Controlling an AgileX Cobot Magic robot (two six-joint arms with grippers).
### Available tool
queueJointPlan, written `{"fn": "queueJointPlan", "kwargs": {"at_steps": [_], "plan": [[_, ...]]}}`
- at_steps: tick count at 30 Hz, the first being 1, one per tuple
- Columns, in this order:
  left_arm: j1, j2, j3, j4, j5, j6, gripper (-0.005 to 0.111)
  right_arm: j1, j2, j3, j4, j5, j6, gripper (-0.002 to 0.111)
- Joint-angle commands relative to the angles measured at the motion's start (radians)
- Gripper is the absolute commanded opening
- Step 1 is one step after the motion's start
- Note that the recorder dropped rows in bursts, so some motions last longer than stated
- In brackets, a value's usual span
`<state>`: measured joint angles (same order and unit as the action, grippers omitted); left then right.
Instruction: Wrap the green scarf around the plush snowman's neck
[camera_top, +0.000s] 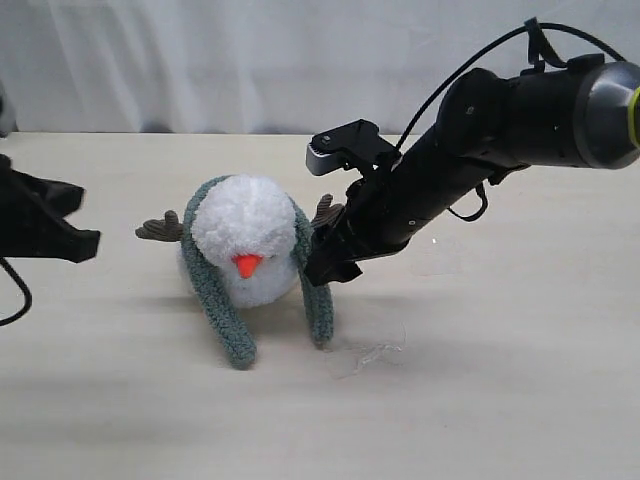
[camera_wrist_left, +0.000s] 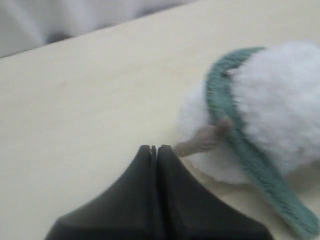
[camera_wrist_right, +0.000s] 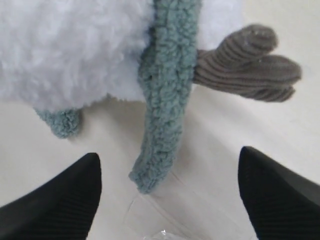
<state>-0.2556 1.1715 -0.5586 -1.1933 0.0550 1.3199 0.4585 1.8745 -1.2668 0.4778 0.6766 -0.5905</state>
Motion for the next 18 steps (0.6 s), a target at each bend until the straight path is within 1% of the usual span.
{"fn": "queueJointPlan", "kwargs": {"at_steps": [1,5,7,9,12,15,18], "plan": [[0.0,-0.098,0.056,-0.039,-0.16,-0.022,0.0,0.023,0.036,0.005,0.03,-0.034,-0.052,0.072],[0.0,-0.128,0.058,-0.039,-0.158,-0.022,0.0,0.066,0.099,0.005,0.03,-0.09,-0.05,0.071],[0.0,-0.128,0.058,-0.039,-0.154,-0.022,0.0,0.08,0.113,0.005,0.032,-0.124,-0.037,0.067],[0.0,-0.128,0.058,-0.034,-0.144,-0.022,0.0,0.083,0.117,0.005,0.035,-0.147,-0.01,0.059],[0.0,-0.128,0.058,-0.037,-0.141,-0.022,0.0,0.083,0.117,0.005,0.035,-0.149,0.006,0.045],[0.0,-0.128,0.058,-0.035,-0.139,-0.022,0.0,0.087,0.117,0.005,0.035,-0.13,0.029,0.029],[0.0,-0.128,0.058,-0.035,-0.139,-0.022,0.0,0.091,0.117,0.005,0.059,-0.106,0.047,0.01]]}}
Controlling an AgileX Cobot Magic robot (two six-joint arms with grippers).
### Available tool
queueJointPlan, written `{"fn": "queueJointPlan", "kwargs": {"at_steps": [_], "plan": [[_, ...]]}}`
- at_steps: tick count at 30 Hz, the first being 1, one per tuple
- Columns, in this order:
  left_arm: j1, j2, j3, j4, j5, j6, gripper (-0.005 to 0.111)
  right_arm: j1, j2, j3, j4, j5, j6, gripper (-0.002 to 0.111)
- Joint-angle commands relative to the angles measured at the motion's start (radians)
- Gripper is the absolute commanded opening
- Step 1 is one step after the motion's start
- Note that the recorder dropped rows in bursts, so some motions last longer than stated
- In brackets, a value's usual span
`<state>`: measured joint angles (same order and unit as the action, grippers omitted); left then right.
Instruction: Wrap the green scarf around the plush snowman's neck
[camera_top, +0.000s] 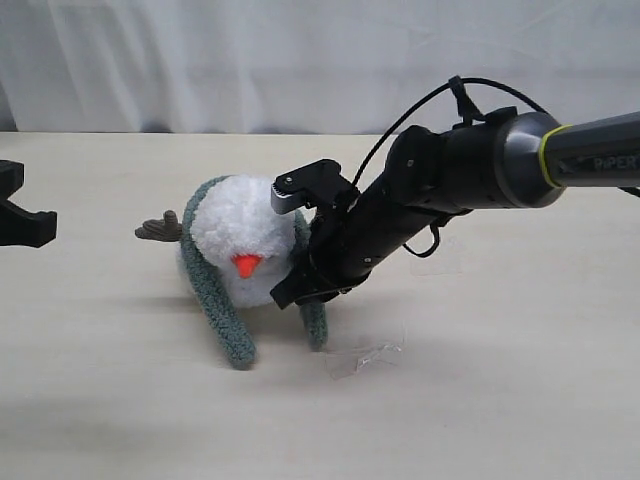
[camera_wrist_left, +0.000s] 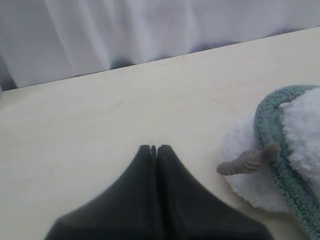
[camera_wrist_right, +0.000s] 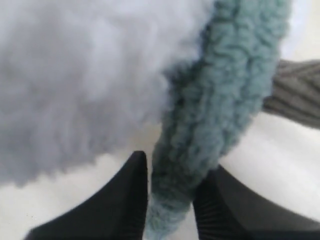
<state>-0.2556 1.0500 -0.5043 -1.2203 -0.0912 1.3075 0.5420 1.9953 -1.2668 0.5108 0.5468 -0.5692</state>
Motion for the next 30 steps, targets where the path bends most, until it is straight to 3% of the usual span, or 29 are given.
{"fn": "queueJointPlan", "kwargs": {"at_steps": [1,9,20,25,27,30], "plan": [[0.0,-0.006,0.004,-0.008,0.007,-0.009,0.0,0.007,-0.004,0.005,0.053,0.035,0.026,0.004],[0.0,-0.006,0.004,-0.008,0.02,-0.009,0.0,0.007,-0.004,0.005,0.303,0.129,-0.014,0.004],[0.0,-0.004,0.004,-0.01,0.091,-0.009,0.0,0.007,0.074,0.005,0.525,0.072,-0.031,0.004],[0.0,0.007,0.004,-0.003,0.091,-0.007,0.0,0.007,0.126,0.005,0.599,0.112,-0.127,0.005],[0.0,0.007,0.004,-0.003,0.091,-0.007,0.0,0.007,0.126,0.005,0.599,0.116,-0.134,0.013],[0.0,0.007,0.004,-0.003,0.091,-0.007,0.0,0.005,0.124,0.005,0.596,0.148,-0.134,0.045]]}}
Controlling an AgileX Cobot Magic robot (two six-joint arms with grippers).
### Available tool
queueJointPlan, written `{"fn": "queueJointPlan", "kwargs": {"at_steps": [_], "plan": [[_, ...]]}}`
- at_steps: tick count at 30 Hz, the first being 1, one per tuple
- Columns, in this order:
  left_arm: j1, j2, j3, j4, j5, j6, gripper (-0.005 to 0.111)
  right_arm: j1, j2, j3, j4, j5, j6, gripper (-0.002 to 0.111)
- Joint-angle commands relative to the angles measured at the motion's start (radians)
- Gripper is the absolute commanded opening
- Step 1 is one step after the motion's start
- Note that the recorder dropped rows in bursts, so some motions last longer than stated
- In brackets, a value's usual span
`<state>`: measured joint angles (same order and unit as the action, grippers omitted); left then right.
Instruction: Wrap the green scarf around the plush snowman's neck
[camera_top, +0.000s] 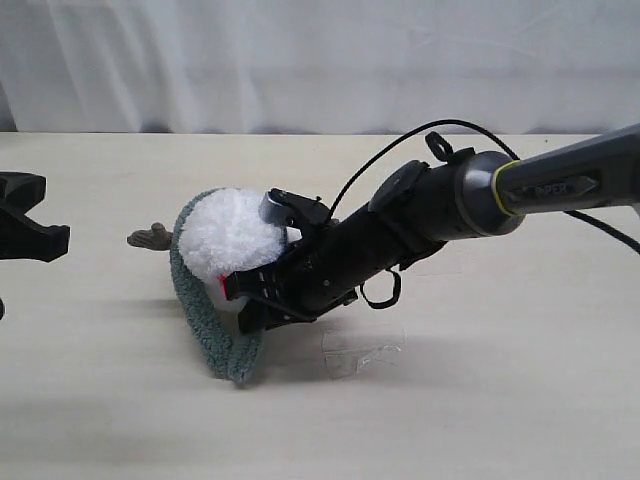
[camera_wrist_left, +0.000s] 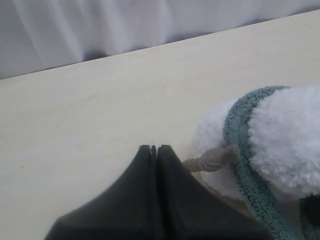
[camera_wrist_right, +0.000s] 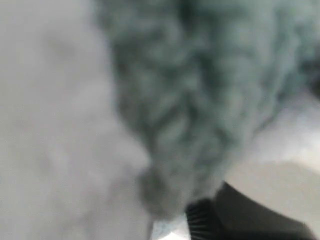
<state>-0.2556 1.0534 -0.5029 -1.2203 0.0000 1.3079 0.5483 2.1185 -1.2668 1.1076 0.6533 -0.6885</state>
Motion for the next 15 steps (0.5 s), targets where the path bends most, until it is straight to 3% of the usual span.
{"fn": "queueJointPlan", "kwargs": {"at_steps": [1,4,9,15], "plan": [[0.0,0.004,0.002,-0.003,0.009,-0.008,0.0,-0.001,-0.001,0.005,-0.001,0.044,-0.014,0.051],[0.0,0.009,0.002,-0.003,0.013,-0.008,0.0,-0.001,-0.014,0.005,-0.003,0.048,-0.014,0.06],[0.0,0.056,0.002,-0.003,0.011,-0.008,0.0,-0.001,-0.046,0.005,-0.038,0.058,-0.002,0.064],[0.0,0.086,0.002,-0.003,0.006,-0.008,0.0,-0.003,-0.056,0.005,-0.335,0.044,0.185,0.077]]}}
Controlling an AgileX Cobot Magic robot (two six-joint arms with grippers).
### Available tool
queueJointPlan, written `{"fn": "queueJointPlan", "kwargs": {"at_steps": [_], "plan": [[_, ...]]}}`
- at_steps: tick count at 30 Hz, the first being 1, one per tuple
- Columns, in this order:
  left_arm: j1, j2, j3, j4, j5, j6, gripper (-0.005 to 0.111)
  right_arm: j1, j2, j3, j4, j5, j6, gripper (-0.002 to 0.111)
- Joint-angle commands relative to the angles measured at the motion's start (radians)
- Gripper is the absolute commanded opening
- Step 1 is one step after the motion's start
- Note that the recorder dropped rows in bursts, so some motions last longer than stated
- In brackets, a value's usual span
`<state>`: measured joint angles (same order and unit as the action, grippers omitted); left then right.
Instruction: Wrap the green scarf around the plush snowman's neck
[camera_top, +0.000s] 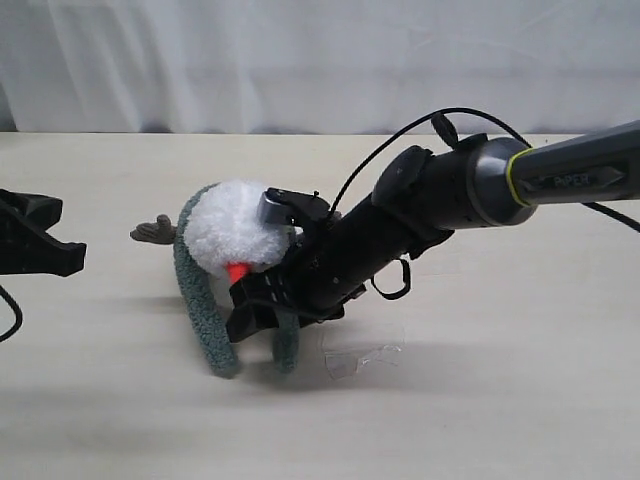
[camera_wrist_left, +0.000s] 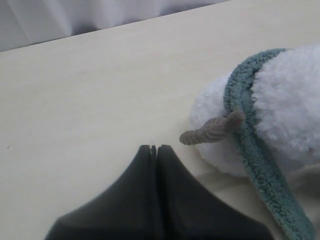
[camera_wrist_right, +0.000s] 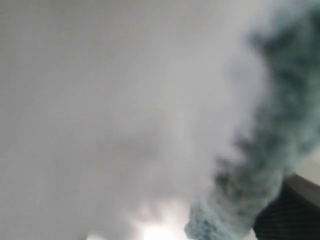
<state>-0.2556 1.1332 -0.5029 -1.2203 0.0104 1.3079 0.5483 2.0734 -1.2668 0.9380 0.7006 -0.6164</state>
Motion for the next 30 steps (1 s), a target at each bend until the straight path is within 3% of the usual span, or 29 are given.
{"fn": "queueJointPlan", "kwargs": {"at_steps": [1,25,30], "plan": [[0.0,0.006,0.002,-0.003,-0.004,-0.008,0.0,-0.003,-0.011,0.005,-0.195,0.004,0.134,0.079],[0.0,0.006,0.002,-0.01,-0.01,-0.008,0.0,-0.003,-0.222,0.005,-0.39,0.057,0.161,0.08],[0.0,0.033,0.002,-0.041,-0.002,-0.008,0.0,-0.003,-0.287,0.005,-0.499,0.054,0.208,0.071]]}}
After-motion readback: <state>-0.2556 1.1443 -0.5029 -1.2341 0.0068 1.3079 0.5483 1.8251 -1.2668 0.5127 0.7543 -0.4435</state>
